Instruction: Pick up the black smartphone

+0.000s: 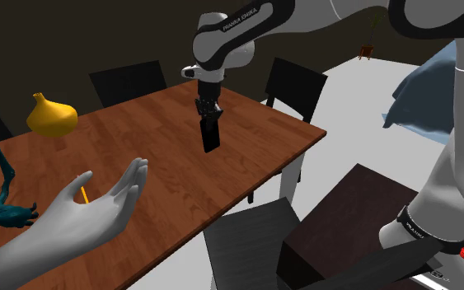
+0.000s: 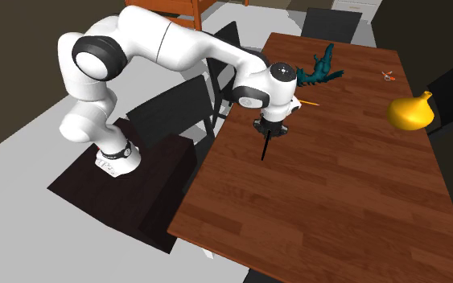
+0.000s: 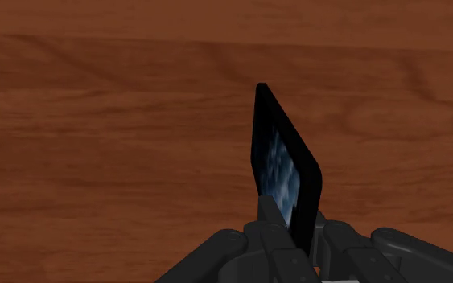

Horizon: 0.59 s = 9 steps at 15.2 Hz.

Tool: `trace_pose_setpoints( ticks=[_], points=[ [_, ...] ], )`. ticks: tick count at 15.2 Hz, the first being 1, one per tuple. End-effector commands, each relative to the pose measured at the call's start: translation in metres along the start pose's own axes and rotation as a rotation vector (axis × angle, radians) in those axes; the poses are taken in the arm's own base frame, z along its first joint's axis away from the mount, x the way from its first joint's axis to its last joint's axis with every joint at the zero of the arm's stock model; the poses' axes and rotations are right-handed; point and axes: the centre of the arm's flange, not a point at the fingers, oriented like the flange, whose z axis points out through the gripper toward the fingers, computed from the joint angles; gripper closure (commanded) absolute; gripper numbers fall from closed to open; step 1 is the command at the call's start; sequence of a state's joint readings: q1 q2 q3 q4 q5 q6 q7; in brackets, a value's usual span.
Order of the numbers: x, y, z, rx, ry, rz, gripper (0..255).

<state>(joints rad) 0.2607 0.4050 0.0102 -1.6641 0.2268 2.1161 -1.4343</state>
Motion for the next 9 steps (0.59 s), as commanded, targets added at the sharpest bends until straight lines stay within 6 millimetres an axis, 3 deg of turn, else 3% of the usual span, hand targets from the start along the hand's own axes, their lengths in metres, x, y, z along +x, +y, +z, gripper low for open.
trace_pose_setpoints(
  ticks=[1, 9],
  points=[
    [0.000, 0.000, 0.000, 0.000, 0.000, 0.000, 255],
    [0.008, 0.001, -0.036, 0.000, 0.000, 0.000, 255]
  ],
)
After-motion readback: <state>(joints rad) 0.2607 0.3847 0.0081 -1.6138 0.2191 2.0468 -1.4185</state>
